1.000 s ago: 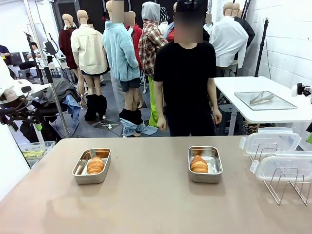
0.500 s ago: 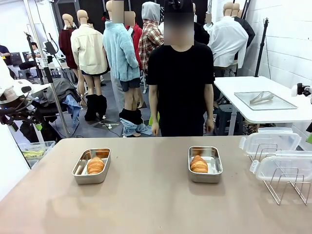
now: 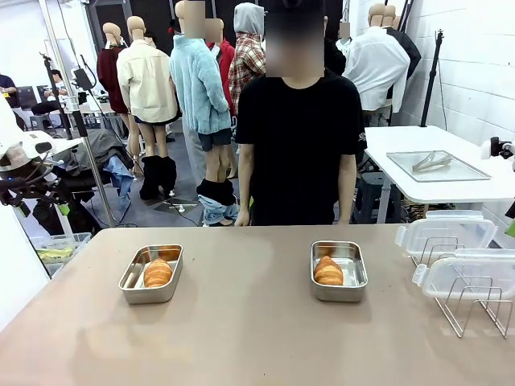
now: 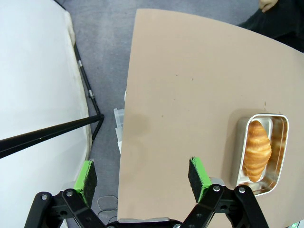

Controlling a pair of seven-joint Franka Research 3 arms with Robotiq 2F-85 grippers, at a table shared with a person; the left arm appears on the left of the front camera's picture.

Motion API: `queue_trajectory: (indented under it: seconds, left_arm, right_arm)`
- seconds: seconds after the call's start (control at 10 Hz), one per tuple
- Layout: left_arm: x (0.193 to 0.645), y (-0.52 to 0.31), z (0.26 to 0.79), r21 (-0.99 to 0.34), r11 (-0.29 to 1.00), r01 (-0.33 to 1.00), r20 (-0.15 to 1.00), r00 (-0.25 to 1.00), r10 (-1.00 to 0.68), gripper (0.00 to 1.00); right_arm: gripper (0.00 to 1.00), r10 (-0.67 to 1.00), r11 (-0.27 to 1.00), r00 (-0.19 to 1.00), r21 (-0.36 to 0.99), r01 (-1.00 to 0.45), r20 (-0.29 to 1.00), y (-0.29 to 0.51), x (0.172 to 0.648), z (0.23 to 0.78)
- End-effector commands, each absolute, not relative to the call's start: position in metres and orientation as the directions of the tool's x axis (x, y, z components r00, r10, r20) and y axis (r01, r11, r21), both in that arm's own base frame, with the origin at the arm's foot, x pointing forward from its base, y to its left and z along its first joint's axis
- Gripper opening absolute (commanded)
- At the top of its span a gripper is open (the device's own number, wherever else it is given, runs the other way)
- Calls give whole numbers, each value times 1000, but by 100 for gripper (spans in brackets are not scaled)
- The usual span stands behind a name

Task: Place the bread in airtight containers.
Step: Pick up one Airtight Container lid and hand it to the human.

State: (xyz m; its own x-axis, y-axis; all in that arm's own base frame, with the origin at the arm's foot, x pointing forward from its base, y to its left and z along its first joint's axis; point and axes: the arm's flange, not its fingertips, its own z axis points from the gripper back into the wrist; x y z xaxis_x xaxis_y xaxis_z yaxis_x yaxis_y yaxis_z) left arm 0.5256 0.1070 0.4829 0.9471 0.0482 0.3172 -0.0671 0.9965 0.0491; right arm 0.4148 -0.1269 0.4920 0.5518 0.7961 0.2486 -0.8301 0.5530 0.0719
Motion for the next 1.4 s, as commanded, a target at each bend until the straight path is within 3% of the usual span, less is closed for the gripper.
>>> queue_trajectory:
  seconds: [0.0,1.3]
  left_arm:
    - [525,106,485,65,995,-78,319,946,53,100]
    - [525,106,485,65,995,-78,319,946,53,100]
  right_arm:
    - [100,785,568,569,79,-819,246,-125,416,492]
    - [100,796,553,552,72,-830,249,-127,415,492]
